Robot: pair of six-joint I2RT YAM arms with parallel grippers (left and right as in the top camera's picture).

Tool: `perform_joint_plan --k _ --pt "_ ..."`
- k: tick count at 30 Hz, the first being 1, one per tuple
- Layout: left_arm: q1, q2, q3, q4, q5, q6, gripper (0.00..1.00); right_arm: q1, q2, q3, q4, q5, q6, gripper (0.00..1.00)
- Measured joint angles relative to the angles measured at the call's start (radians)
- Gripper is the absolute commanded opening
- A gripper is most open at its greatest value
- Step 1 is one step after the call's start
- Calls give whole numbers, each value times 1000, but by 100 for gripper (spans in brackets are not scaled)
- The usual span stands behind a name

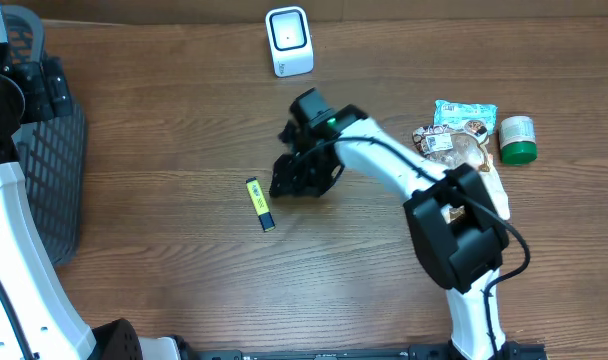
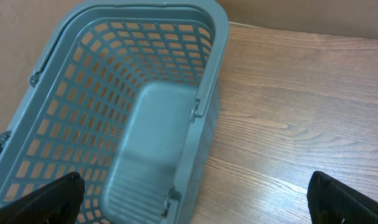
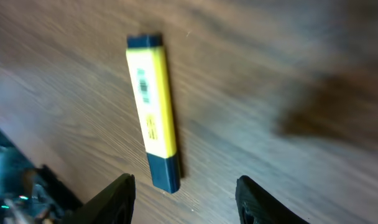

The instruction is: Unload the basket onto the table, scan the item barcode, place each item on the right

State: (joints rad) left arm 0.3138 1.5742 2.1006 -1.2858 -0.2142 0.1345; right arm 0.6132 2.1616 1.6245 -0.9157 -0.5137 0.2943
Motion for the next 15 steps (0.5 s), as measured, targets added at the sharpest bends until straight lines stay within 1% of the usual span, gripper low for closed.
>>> perform_joint_plan --k 6,12,15 --pt "0 0 0 0 0 0 100 82 0 -6 3 88 16 51" --pt "0 0 0 0 0 0 100 105 0 -37 13 182 36 46" --pt "0 0 0 0 0 0 100 119 0 -40 25 217 42 46"
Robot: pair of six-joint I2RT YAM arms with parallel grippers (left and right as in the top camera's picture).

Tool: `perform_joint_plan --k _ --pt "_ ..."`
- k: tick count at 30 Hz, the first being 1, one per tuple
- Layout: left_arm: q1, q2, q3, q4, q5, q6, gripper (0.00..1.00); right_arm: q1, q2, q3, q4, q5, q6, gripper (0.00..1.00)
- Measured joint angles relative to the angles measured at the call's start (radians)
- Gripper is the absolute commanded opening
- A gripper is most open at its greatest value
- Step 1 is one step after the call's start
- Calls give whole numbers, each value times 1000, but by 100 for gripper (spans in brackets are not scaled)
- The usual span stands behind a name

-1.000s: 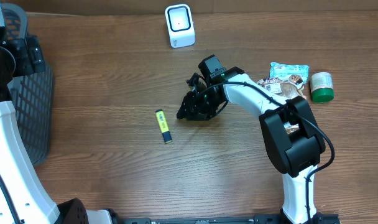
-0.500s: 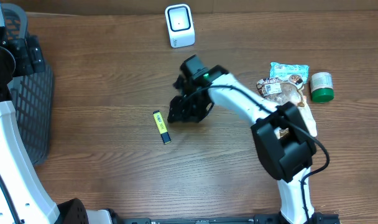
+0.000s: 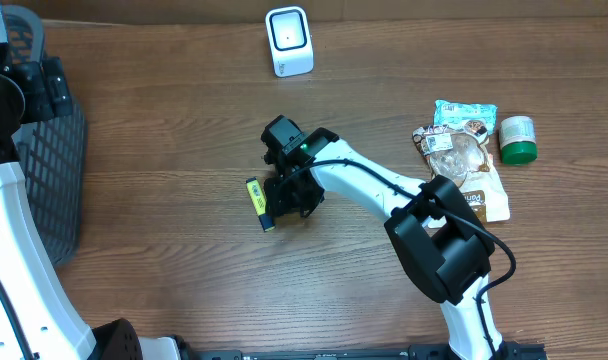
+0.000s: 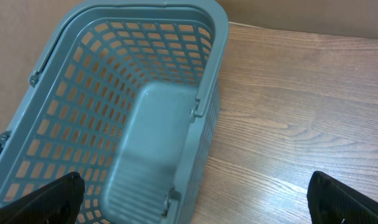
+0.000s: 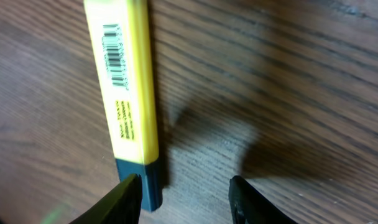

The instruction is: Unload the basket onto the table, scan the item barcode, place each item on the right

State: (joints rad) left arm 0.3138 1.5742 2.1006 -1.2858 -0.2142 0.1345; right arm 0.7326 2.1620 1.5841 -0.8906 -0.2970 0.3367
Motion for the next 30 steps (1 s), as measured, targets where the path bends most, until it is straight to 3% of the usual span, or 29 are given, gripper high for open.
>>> perform_joint_plan --k 16,30 --pt "0 0 0 0 0 0 100 90 0 -1 7 115 79 42" --pt "0 0 0 0 0 0 100 148 0 -3 4 243 55 46"
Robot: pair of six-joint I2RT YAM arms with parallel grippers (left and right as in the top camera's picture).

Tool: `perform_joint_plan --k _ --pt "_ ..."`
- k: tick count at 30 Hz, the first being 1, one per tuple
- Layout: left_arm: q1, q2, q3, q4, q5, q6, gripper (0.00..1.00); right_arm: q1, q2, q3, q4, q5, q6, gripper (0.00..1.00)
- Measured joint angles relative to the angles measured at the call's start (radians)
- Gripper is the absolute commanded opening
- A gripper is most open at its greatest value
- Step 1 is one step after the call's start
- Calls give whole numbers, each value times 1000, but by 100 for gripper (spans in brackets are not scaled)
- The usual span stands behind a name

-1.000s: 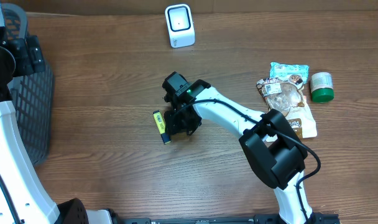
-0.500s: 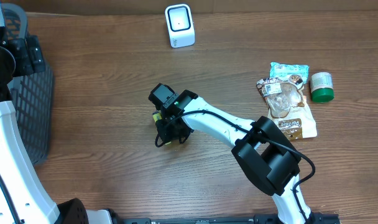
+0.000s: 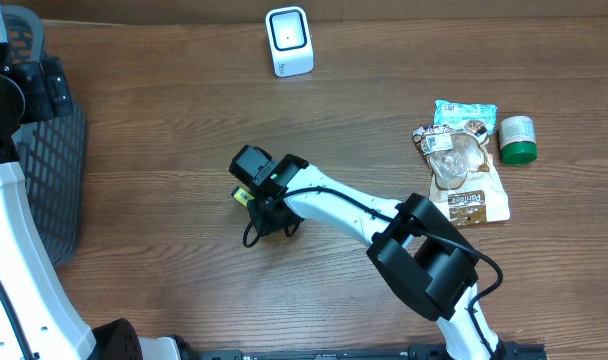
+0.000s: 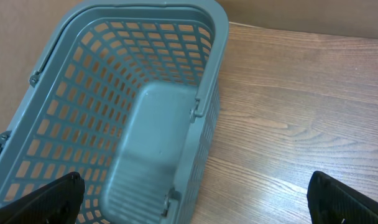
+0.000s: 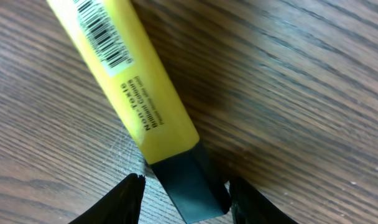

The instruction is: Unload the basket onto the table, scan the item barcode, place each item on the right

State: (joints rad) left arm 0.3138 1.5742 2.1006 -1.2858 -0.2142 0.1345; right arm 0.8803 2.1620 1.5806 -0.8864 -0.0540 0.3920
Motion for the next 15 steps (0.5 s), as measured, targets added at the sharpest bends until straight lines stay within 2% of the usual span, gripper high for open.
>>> perform_joint_plan --k 3,8,15 --pt "0 0 0 0 0 0 100 3 1 0 11 18 -61 45" --pt "0 0 0 0 0 0 100 -9 1 0 23 36 -173 33" --pt "0 0 0 0 0 0 100 -16 1 0 26 39 -219 16"
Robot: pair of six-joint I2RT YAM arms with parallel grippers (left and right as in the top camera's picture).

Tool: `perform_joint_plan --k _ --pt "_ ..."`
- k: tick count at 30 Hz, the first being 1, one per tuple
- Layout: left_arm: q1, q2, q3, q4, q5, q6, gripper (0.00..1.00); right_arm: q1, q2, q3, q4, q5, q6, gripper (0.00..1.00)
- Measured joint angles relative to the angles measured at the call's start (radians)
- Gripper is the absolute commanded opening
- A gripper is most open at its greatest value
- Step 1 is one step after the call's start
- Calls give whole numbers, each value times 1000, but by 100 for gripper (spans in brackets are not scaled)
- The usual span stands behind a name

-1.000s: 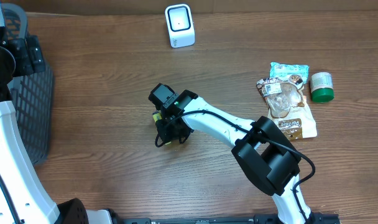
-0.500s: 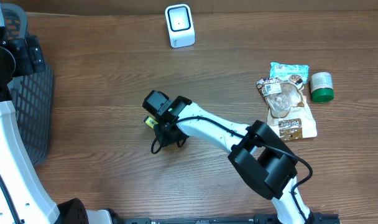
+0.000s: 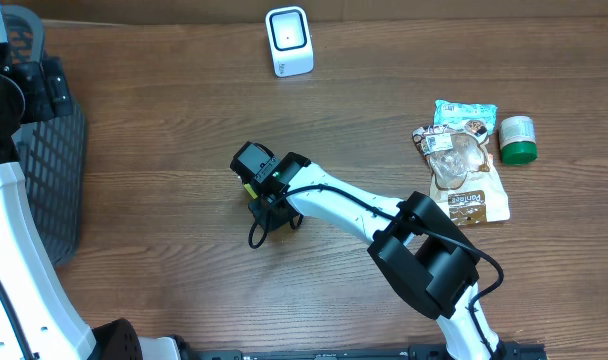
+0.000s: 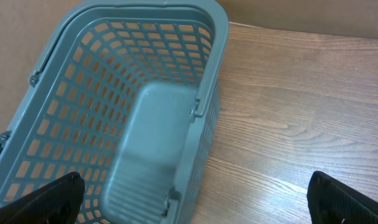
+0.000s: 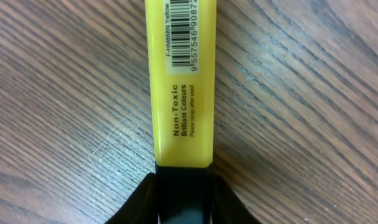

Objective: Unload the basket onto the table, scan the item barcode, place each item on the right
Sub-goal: 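Lift the highlighter toward the white scanner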

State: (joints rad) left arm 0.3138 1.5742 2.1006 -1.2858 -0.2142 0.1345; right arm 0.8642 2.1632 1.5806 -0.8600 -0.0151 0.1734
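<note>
A yellow highlighter with a printed barcode lies on the wooden table, and its dark end cap sits between my right gripper's fingers. My right gripper is shut on that cap. In the overhead view the right gripper covers most of the highlighter, so only a bit of yellow shows. The white scanner stands at the table's far edge. My left gripper hangs open over the grey basket, holding nothing.
The mesh basket stands at the left edge of the table. Several snack packets and a green-lidded jar lie at the right. The right arm stretches across the table's middle.
The right gripper's fingers stood apart on either side of the highlighter's dark cap, with the pen slanted in the wrist view. Now they are shut on the cap and the pen runs straight. The left arm is unchanged.
The right gripper was open above the table, to the right of the highlighter. Then it was lower and closer, beside the pen. Then it straddled the dark cap end, and now it is shut on it. The left gripper stayed open over the basket throughout.
</note>
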Motion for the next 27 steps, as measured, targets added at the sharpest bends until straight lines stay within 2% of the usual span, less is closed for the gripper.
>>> perform_joint_plan --k 5,10,20,27 --pt "0 0 0 0 0 0 100 0 0 0 -1 1 -10 13" --pt "0 0 0 0 0 0 100 0 0 30 -80 3 -13 9" --pt "0 0 0 0 0 0 100 -11 -23 261 -285 4 -18 10" --pt "0 0 0 0 0 0 100 -107 -162 364 -361 10 -19 10"
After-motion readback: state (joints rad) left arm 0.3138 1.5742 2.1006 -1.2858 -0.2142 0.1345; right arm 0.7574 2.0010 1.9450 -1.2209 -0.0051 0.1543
